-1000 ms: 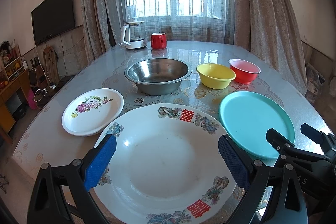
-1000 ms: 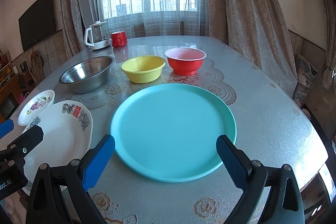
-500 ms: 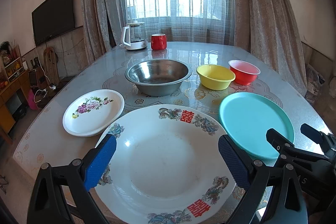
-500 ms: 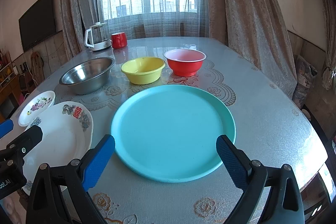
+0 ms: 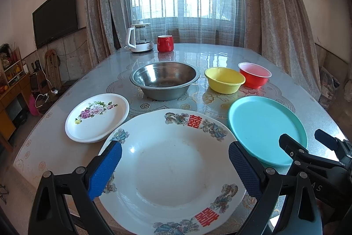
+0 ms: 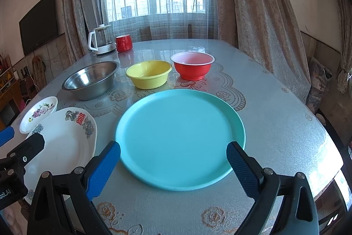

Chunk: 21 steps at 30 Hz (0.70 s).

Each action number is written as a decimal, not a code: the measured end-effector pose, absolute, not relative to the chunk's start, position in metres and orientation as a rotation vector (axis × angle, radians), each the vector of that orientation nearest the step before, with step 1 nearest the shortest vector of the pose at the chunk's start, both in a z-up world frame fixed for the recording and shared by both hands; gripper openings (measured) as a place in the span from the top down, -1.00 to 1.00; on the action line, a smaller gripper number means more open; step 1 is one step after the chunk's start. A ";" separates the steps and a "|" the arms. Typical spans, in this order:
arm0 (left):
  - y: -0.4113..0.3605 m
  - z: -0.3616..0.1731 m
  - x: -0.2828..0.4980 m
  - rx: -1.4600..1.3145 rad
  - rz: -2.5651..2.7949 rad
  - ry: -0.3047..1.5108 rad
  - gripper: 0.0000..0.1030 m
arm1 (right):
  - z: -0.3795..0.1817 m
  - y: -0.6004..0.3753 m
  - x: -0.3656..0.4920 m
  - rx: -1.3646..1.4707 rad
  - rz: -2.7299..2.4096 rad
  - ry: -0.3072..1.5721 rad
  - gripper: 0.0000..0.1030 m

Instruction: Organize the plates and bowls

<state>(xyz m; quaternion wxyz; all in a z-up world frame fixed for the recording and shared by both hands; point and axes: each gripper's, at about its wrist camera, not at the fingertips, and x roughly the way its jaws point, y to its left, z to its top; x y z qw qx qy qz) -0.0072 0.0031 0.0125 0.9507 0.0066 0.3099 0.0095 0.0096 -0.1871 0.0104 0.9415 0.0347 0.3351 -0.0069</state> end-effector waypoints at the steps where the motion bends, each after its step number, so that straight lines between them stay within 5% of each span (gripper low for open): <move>1: 0.003 0.012 -0.007 0.013 0.019 0.629 -0.91 | 0.011 -0.188 0.010 0.071 -0.015 0.683 -0.92; 14: -0.003 0.011 0.002 0.031 -0.025 0.659 -0.86 | 0.010 -0.207 0.014 0.123 -0.005 0.688 -0.81; 18: -0.006 0.016 0.019 0.021 -0.106 0.709 -0.51 | 0.005 -0.236 0.021 0.228 -0.002 0.724 -0.47; 21: -0.012 0.019 0.035 0.024 -0.195 0.755 0.09 | -0.002 -0.261 0.026 0.303 -0.034 0.753 -0.16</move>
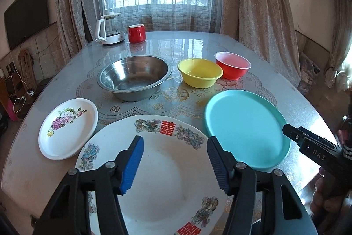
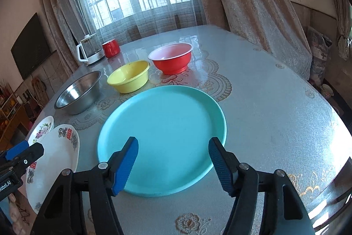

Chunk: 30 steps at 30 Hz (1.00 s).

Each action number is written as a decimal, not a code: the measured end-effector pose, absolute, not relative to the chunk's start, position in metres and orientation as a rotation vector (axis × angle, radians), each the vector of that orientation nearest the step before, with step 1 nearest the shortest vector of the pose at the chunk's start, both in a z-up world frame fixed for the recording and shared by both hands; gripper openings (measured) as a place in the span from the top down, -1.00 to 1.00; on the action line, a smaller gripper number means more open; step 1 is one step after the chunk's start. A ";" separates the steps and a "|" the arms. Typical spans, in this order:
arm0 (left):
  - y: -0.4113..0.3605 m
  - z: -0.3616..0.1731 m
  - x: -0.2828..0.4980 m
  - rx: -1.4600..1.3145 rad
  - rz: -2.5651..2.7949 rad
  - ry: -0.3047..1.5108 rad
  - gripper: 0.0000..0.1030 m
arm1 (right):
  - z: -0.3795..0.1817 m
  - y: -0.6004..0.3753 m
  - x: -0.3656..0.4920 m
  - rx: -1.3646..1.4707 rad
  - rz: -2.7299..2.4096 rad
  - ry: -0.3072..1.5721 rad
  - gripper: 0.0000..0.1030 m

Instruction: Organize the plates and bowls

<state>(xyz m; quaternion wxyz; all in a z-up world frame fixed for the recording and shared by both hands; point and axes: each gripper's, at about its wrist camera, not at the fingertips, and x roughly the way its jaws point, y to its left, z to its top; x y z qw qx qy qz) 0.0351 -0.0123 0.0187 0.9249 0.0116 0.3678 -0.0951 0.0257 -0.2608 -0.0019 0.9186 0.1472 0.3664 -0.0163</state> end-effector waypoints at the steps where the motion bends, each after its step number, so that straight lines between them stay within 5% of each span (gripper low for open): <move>1: -0.016 0.019 0.041 0.026 -0.218 0.772 0.27 | -0.004 -0.268 0.027 0.319 -0.049 0.761 -0.06; 5: -0.032 0.020 0.062 0.064 -0.276 0.810 0.44 | -0.015 -0.293 0.032 0.367 -0.102 0.797 0.17; 15: -0.072 0.002 0.117 0.199 -0.319 0.932 0.72 | -0.031 -0.308 0.043 0.368 -0.092 0.843 0.33; 22: -0.091 -0.022 0.143 0.247 -0.348 1.009 0.74 | -0.032 -0.298 0.056 0.317 -0.058 0.851 0.70; 30: -0.090 -0.033 0.157 0.289 -0.297 1.026 0.83 | -0.032 -0.294 0.063 0.315 -0.033 0.862 0.77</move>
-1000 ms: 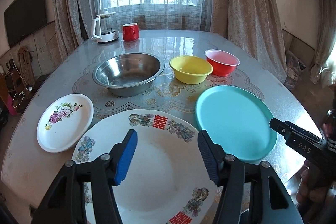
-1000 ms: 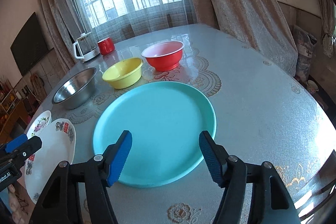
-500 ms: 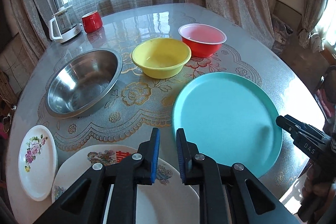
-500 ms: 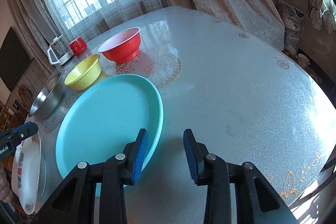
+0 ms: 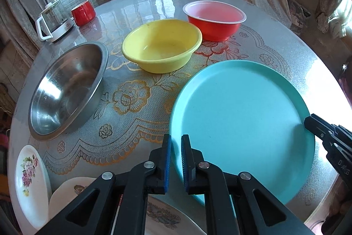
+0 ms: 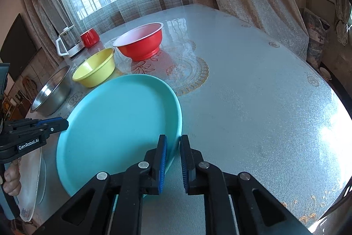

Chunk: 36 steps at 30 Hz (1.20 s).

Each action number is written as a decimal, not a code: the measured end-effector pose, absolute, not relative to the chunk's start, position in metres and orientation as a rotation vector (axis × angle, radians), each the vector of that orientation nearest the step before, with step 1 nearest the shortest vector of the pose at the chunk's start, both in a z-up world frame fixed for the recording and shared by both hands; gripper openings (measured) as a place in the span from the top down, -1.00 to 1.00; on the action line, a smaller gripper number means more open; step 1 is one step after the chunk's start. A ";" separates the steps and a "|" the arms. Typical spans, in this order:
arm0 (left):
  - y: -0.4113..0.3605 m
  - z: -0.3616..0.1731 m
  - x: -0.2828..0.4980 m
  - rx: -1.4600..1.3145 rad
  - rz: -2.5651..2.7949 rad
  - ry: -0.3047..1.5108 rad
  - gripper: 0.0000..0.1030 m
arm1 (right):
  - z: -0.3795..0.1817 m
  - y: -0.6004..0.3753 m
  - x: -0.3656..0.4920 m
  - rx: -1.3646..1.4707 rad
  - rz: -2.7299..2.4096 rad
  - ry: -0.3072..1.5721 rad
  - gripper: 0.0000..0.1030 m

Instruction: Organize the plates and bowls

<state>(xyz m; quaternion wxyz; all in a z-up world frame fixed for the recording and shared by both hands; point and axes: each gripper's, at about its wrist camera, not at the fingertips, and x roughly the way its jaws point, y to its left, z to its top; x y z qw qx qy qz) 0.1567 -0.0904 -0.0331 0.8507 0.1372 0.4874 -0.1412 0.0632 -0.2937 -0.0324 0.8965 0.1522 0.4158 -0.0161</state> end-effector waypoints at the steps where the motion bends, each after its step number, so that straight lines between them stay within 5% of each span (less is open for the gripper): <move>1: -0.089 -0.034 0.158 0.290 -0.287 1.028 0.83 | -0.032 -0.293 0.064 0.315 -0.027 0.862 0.77; 25: -0.043 -0.018 0.146 0.119 -0.215 0.932 0.82 | -0.032 -0.260 0.071 0.230 -0.016 0.869 0.73; 36: 0.001 0.007 0.116 -0.014 -0.183 0.869 0.81 | -0.021 -0.269 0.070 0.286 -0.028 0.867 0.43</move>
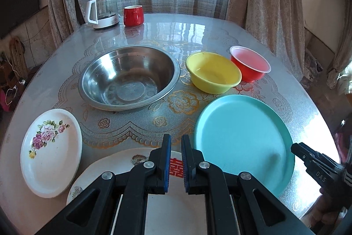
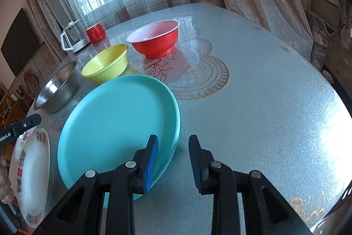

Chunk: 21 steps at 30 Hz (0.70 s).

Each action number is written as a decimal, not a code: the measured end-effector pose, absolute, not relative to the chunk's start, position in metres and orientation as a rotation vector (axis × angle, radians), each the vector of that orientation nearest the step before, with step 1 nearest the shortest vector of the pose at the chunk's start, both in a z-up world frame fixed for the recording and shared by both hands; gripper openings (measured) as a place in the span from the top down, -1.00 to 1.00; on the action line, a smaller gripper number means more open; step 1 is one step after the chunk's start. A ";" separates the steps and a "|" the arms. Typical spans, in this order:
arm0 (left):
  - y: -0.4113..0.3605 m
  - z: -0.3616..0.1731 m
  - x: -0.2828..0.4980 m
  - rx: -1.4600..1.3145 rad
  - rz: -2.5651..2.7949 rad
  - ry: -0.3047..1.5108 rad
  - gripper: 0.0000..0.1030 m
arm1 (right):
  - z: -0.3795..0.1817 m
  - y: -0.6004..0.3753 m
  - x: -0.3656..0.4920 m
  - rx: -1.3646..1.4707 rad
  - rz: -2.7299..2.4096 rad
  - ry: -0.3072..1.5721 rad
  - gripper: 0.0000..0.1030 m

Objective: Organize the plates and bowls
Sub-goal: 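Grasp the small white floral plate rim with the right gripper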

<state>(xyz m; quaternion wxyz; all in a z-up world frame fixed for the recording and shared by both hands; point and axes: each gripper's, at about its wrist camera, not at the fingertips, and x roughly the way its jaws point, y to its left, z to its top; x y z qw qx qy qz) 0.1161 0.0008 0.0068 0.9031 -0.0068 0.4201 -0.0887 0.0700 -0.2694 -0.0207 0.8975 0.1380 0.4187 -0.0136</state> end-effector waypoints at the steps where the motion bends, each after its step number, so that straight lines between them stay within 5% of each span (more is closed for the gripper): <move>1: 0.005 0.008 0.113 -0.025 -0.181 0.862 0.81 | -0.018 -0.269 0.070 0.284 -0.027 0.861 0.43; 10: 0.066 0.022 0.084 -0.120 -0.119 0.747 0.44 | 0.008 -0.234 0.082 0.310 0.174 0.850 0.42; 21: 0.187 0.013 0.057 -0.287 0.089 0.703 0.38 | 0.035 -0.110 0.114 0.312 0.590 0.901 0.42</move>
